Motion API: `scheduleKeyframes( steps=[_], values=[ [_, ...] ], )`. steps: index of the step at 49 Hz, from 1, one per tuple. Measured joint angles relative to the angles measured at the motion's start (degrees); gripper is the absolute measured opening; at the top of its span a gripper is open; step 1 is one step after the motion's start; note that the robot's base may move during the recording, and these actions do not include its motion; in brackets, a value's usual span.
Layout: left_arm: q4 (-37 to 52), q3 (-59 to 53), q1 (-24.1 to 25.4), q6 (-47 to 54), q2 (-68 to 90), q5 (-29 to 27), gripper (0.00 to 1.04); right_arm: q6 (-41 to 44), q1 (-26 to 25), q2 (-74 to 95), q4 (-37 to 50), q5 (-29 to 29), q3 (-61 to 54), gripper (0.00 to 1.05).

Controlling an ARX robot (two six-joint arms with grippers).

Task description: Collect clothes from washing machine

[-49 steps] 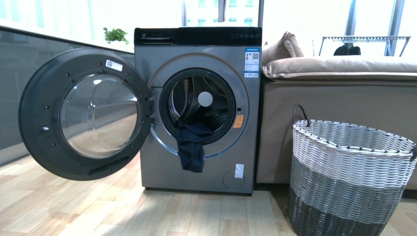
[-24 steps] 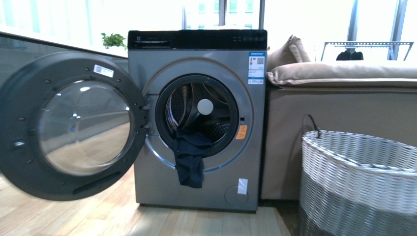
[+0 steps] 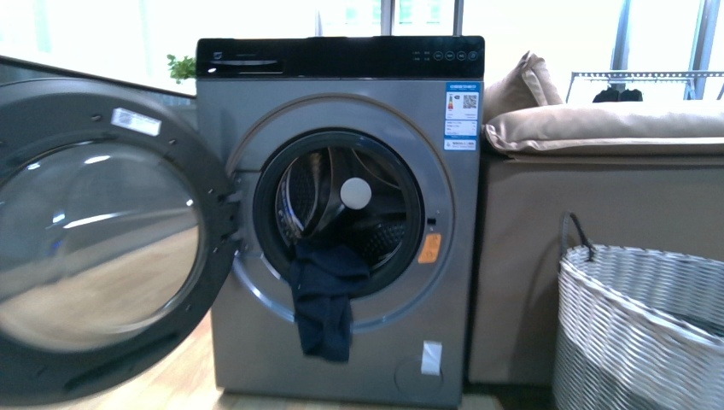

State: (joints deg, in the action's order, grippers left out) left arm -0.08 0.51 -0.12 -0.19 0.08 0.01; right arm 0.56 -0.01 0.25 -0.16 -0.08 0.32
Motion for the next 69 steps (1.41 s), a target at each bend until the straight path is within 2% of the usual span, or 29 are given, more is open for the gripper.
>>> scheduleKeyframes(
  steps=[69],
  values=[
    [0.0, 0.0, 0.0, 0.0, -0.1, 0.0, 0.98, 0.0, 0.0, 0.0, 0.0, 0.0, 0.0, 0.97]
  ],
)
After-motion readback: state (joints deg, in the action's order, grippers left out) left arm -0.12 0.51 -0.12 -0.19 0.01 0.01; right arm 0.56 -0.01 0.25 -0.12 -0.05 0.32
